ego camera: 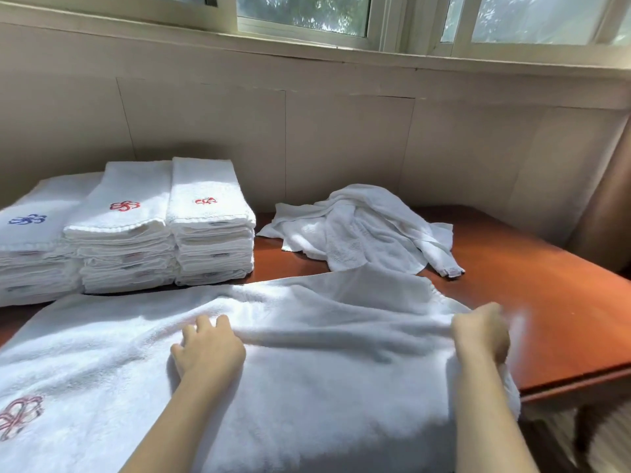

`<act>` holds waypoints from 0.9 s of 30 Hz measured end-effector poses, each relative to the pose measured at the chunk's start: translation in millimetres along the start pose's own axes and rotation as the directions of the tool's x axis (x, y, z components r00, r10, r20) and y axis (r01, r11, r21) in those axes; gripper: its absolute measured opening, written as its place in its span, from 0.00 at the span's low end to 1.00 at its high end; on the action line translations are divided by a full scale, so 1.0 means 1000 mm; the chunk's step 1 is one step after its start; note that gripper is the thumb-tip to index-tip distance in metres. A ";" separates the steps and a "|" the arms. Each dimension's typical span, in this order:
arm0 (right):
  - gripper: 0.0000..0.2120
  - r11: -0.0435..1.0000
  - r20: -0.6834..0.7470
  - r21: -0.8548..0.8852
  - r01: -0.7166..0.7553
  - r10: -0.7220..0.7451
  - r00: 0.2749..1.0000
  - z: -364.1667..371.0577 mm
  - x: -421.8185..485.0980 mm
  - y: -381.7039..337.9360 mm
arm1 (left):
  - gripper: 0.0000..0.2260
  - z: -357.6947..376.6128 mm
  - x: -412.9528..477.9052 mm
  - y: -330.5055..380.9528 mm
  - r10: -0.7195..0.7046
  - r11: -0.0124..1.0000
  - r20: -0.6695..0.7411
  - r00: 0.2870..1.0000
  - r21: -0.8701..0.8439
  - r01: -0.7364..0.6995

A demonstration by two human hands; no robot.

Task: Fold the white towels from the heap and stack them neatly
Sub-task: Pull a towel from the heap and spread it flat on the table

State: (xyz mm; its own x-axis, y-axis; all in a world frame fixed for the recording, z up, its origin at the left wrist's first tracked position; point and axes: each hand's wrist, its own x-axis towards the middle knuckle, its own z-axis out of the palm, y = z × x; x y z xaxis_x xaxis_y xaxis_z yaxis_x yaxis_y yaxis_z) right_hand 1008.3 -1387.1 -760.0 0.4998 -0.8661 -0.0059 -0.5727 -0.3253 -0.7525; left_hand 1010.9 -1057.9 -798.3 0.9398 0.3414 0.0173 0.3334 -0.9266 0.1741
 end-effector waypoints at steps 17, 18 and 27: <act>0.11 0.166 0.594 -0.039 0.985 -0.789 0.156 0.115 -0.161 -0.051 | 0.11 -0.040 0.018 -0.082 0.250 0.867 -0.062 0.966 -0.431 -0.252; 0.10 0.152 0.575 0.024 0.988 -0.810 0.110 0.120 -0.173 -0.054 | 0.12 -0.045 0.022 -0.104 0.139 0.879 -0.116 0.983 -0.443 -0.177; 0.18 0.247 0.672 0.050 0.968 -0.725 0.150 0.157 -0.222 -0.078 | 0.21 -0.023 0.018 -0.230 -0.123 0.992 -0.075 0.990 -0.050 0.119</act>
State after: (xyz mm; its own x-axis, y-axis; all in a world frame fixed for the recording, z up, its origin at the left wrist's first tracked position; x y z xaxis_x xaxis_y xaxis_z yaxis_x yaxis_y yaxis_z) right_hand 1043.8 -1109.9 -803.8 0.9270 0.3609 0.1022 0.3749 -0.8996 -0.2241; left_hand 949.6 -834.7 -815.6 0.8834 0.4634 0.0701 0.4387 -0.8702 0.2241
